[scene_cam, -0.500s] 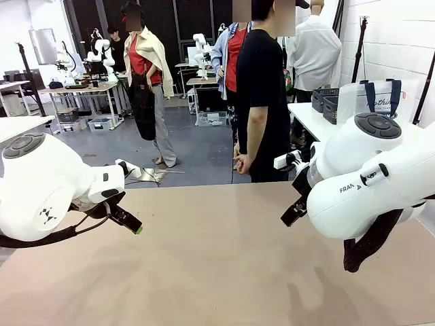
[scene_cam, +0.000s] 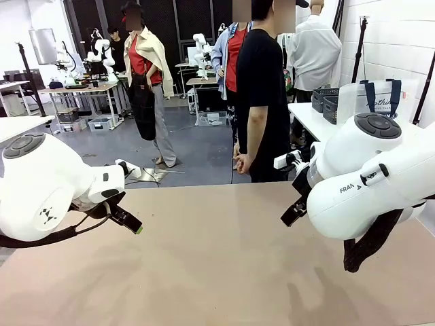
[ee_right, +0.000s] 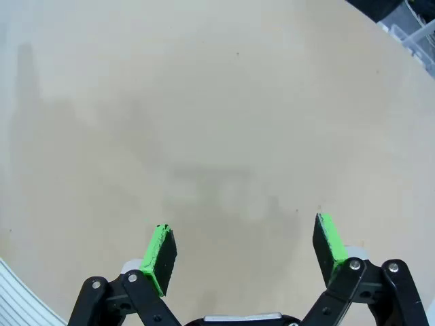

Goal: Transfer purchased items from the store into the shopping bag.
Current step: Open the Reusable shopping bag in the center of the table.

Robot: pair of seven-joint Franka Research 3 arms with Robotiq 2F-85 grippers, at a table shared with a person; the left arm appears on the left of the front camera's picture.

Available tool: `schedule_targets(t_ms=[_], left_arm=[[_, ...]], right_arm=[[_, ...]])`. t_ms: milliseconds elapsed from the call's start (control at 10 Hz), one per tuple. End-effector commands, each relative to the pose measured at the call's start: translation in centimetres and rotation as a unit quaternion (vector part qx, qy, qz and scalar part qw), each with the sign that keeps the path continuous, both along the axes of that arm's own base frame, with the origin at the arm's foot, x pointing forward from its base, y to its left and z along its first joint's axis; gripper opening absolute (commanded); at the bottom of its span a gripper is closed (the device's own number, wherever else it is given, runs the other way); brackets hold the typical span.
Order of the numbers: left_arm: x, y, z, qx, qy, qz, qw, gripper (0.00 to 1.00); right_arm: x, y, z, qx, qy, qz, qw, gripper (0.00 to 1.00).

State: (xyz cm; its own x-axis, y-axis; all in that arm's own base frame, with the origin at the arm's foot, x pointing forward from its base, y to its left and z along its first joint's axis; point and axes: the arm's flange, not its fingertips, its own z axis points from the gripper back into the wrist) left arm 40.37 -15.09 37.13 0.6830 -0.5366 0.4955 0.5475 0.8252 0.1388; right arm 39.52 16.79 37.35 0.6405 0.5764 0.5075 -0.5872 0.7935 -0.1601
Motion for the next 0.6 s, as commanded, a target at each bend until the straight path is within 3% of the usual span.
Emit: schedule_targets(t_ms=[0,500], left_arm=[[0.01,0.04,0.0,0.0,0.0,0.0,1.0,1.0],[0.01,0.04,0.0,0.0,0.0,0.0,1.0,1.0]], right_arm=[[0.0,-0.01,0.0,0.0,0.0,0.0,1.0,1.0],[0.0,-0.01,0.0,0.0,0.0,0.0,1.0,1.0]])
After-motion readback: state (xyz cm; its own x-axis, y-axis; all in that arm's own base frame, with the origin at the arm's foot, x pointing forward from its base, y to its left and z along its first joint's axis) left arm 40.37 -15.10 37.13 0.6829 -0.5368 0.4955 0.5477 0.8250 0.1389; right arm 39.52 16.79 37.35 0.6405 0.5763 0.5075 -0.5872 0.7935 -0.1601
